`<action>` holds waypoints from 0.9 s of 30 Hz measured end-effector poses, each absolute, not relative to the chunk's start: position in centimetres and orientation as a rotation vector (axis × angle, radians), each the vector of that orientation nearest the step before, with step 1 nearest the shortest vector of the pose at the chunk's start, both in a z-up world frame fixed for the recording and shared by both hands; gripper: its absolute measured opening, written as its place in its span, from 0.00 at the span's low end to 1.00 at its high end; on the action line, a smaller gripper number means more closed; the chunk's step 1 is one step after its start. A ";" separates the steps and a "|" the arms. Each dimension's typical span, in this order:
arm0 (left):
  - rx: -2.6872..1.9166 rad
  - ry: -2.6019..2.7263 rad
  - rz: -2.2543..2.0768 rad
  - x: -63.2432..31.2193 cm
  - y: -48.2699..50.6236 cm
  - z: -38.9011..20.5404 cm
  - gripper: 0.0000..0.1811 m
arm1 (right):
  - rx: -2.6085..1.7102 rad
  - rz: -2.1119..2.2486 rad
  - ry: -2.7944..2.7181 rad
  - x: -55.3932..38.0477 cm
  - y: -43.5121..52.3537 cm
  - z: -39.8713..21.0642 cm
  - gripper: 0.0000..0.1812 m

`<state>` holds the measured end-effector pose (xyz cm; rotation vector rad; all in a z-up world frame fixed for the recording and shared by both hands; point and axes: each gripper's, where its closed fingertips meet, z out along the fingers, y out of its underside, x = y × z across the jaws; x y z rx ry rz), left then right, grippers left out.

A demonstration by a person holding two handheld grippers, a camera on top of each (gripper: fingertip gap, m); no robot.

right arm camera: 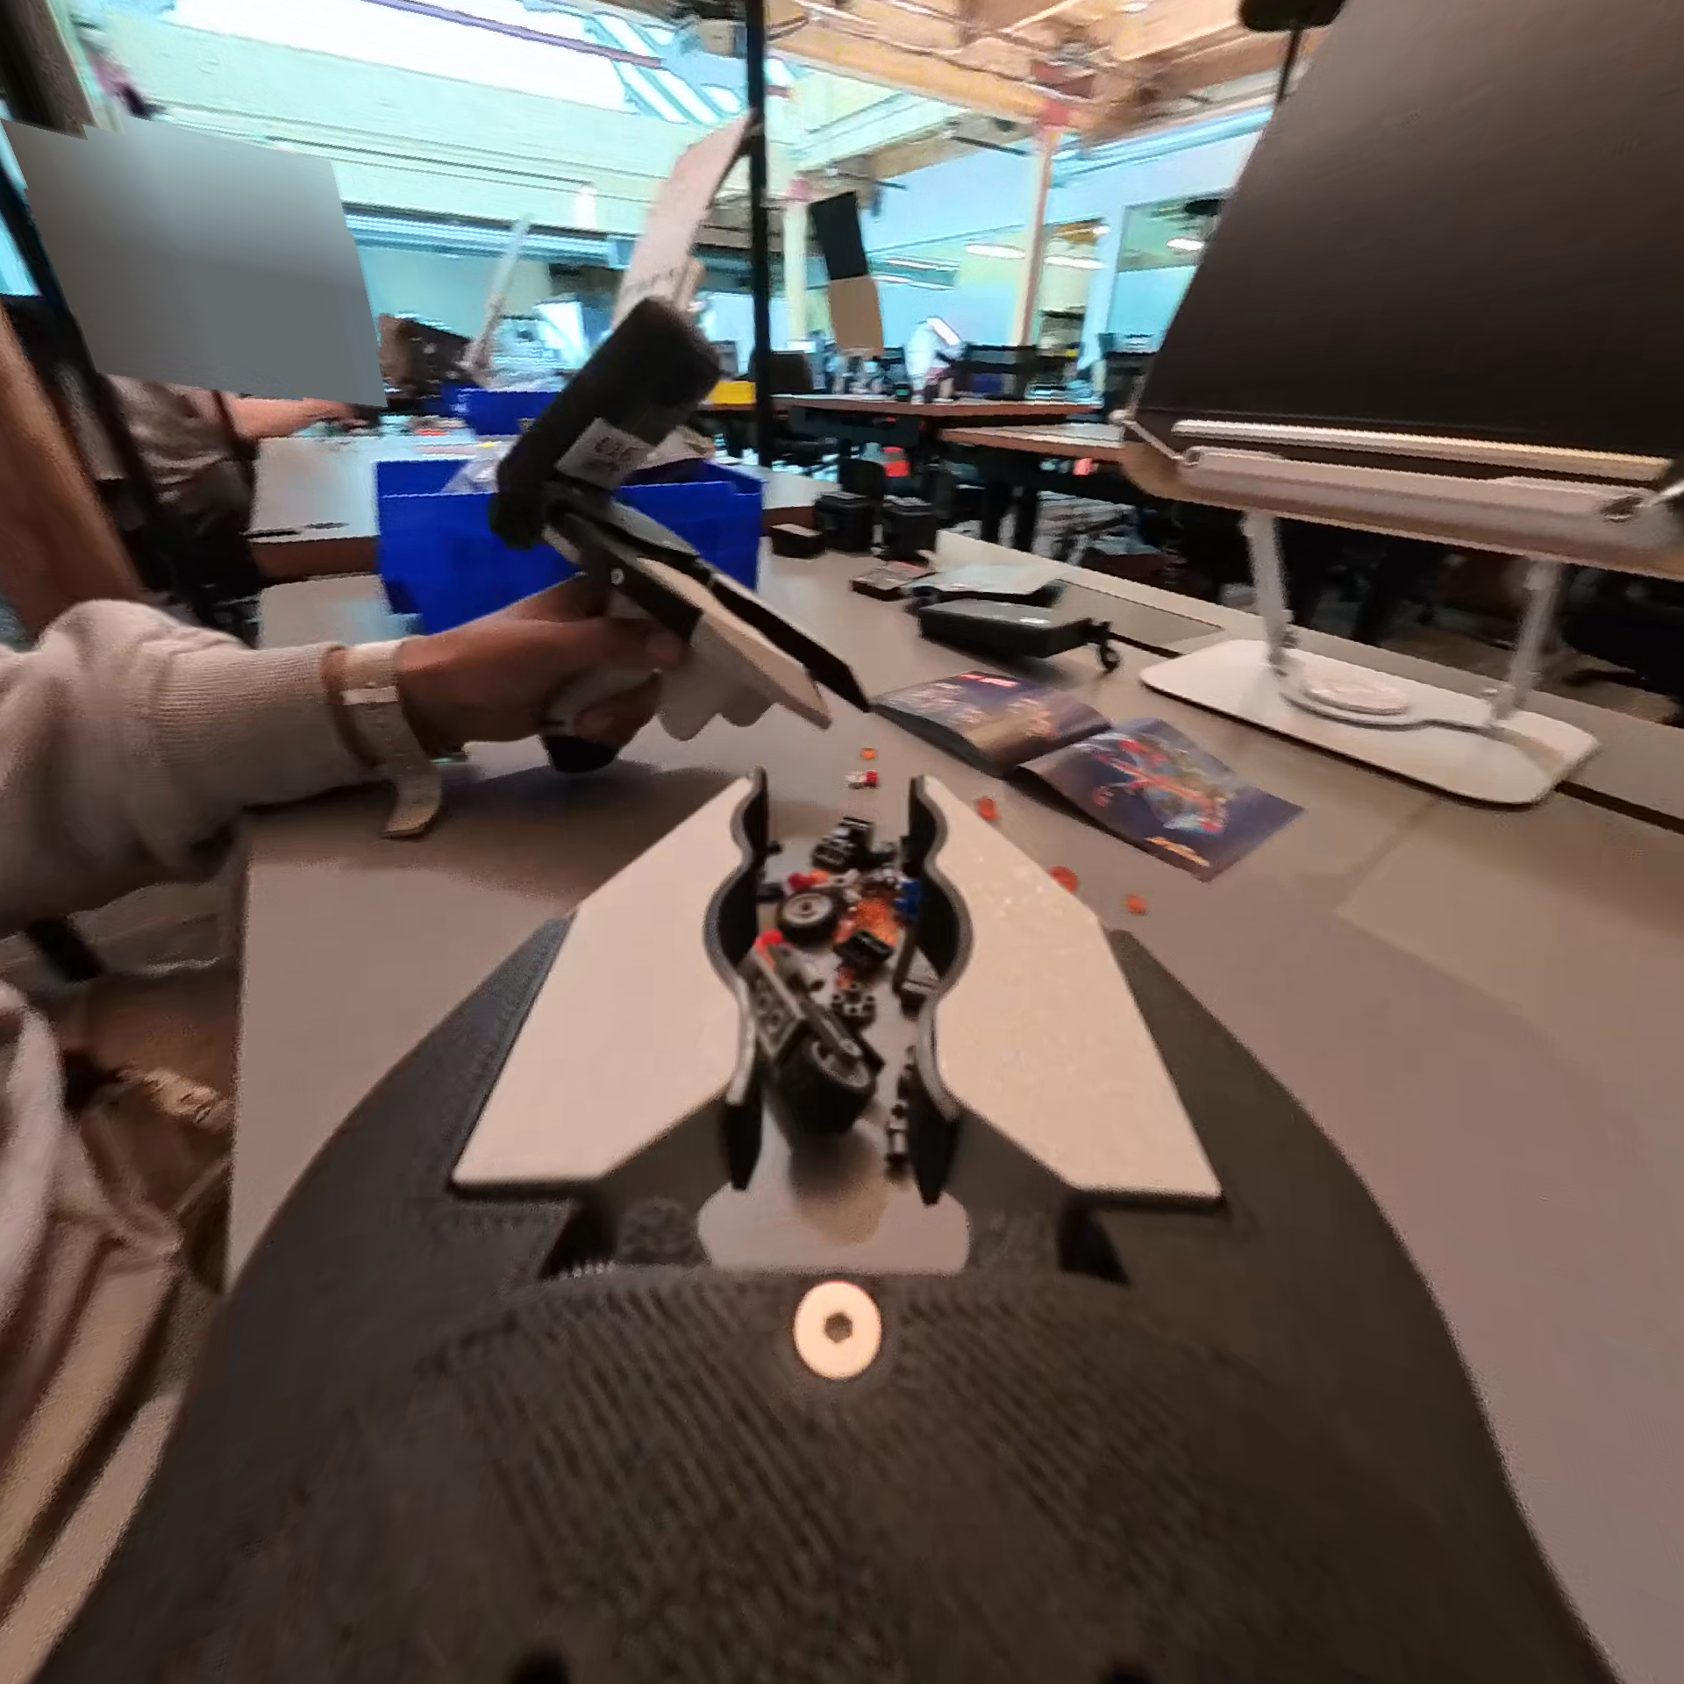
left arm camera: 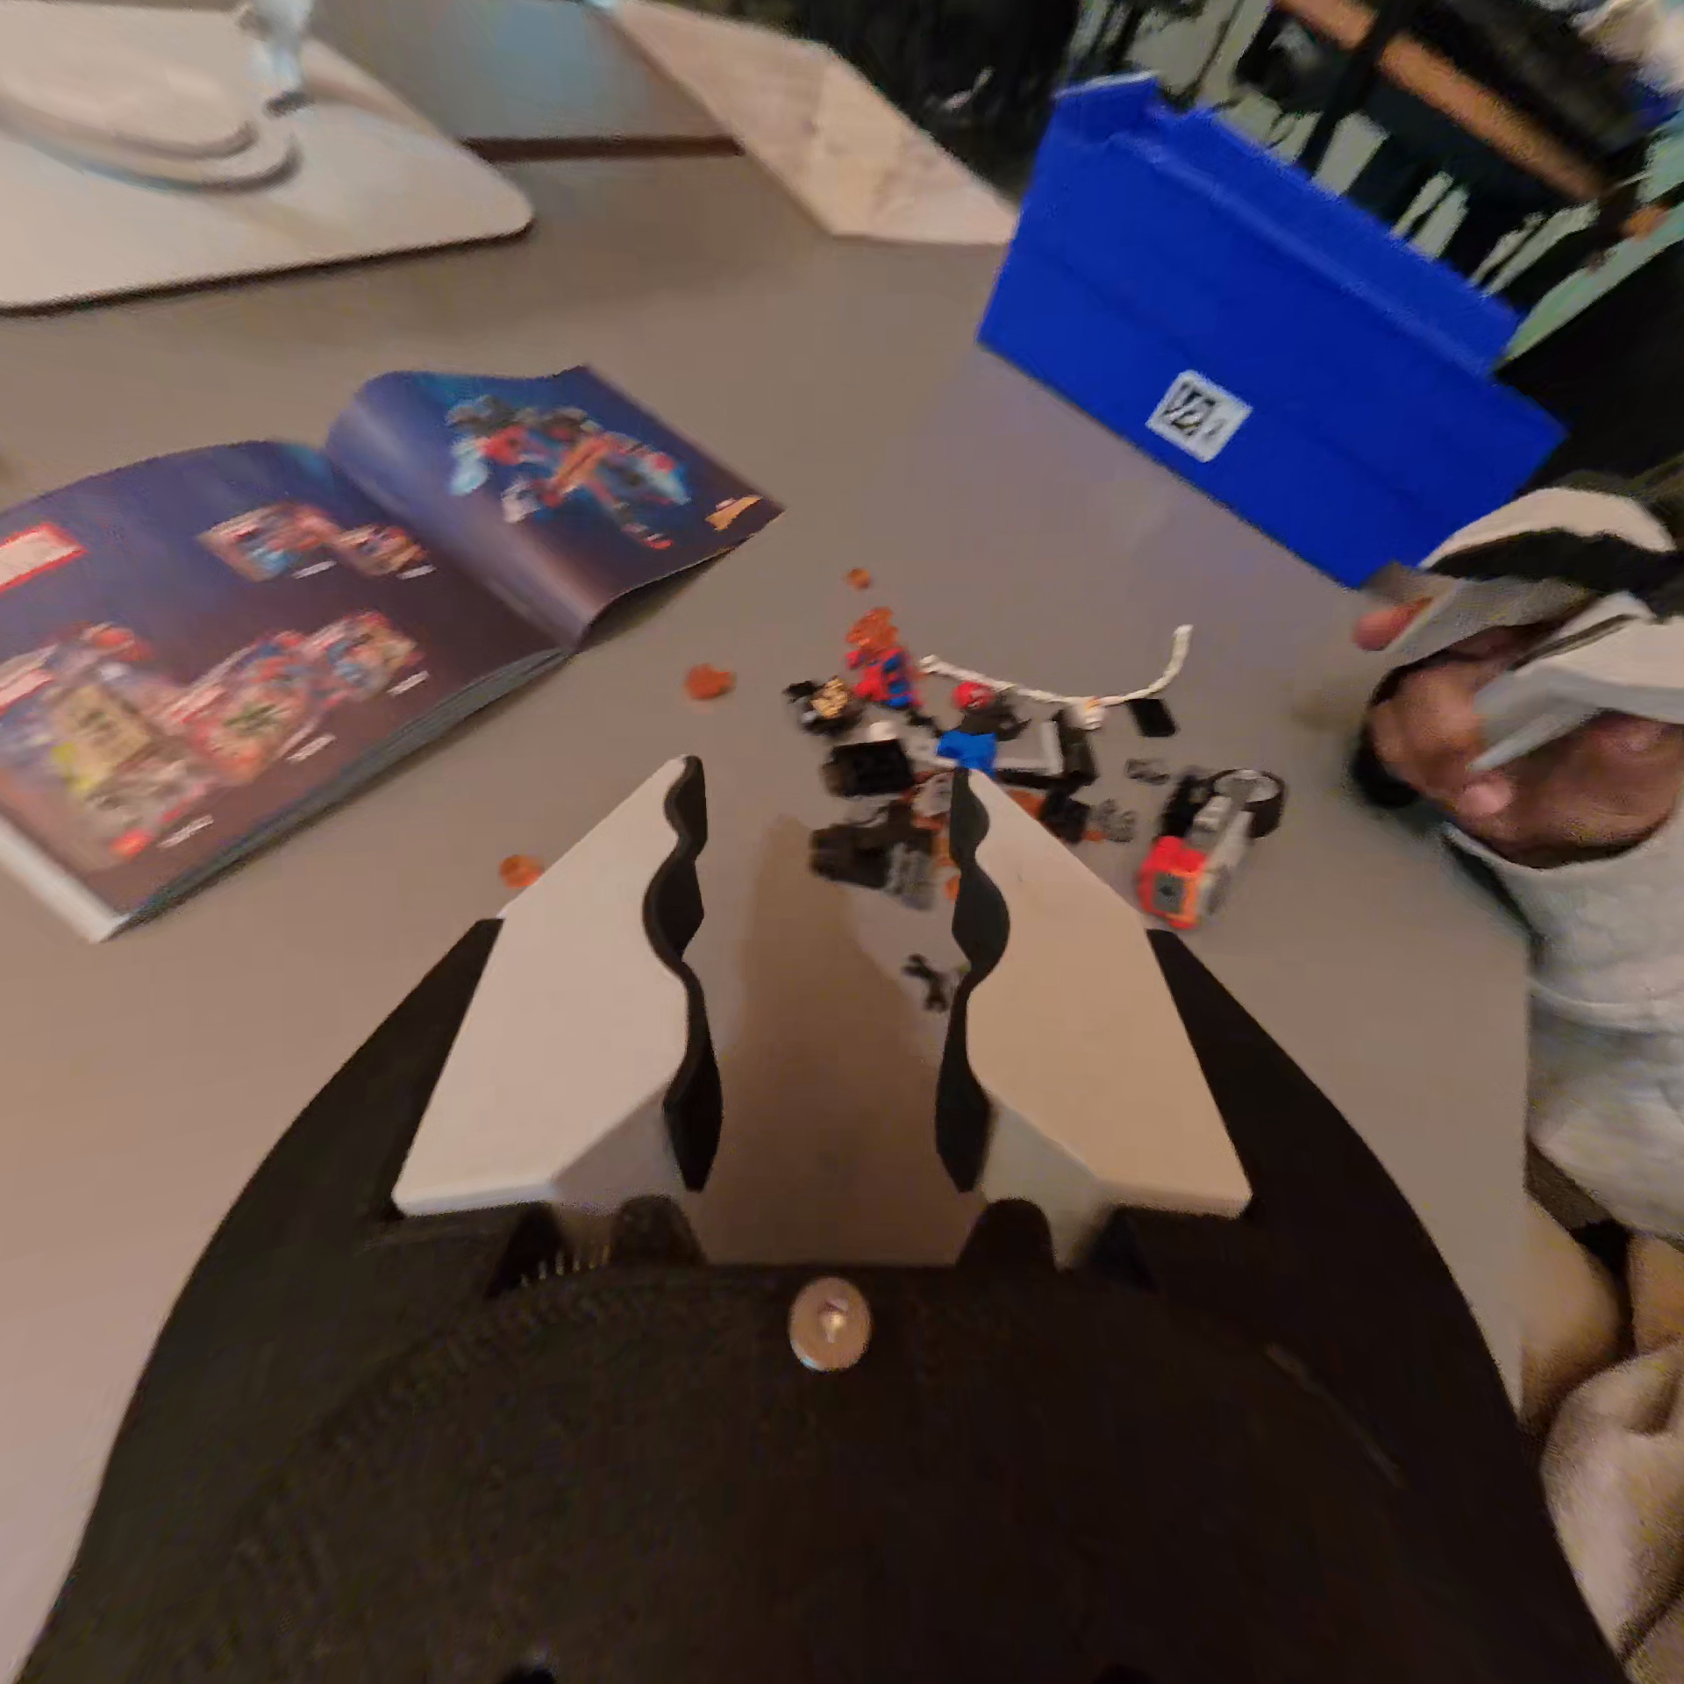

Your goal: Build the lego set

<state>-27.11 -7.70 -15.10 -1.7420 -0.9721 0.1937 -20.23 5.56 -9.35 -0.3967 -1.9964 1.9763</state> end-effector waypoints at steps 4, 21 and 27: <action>-1.747 -0.834 0.213 -25.3 -5.6 -14.0 0.28 | -0.503 1.864 -2.260 -19.4 4.4 -11.9 0.25; -1.807 -0.524 -0.184 -18.2 0.3 -14.2 0.30 | -0.571 1.423 -2.630 -18.5 2.7 -18.0 0.09; -1.790 -0.461 -0.208 -17.3 0.5 -13.6 0.35 | -0.438 1.728 -2.470 -17.5 1.4 -14.0 0.05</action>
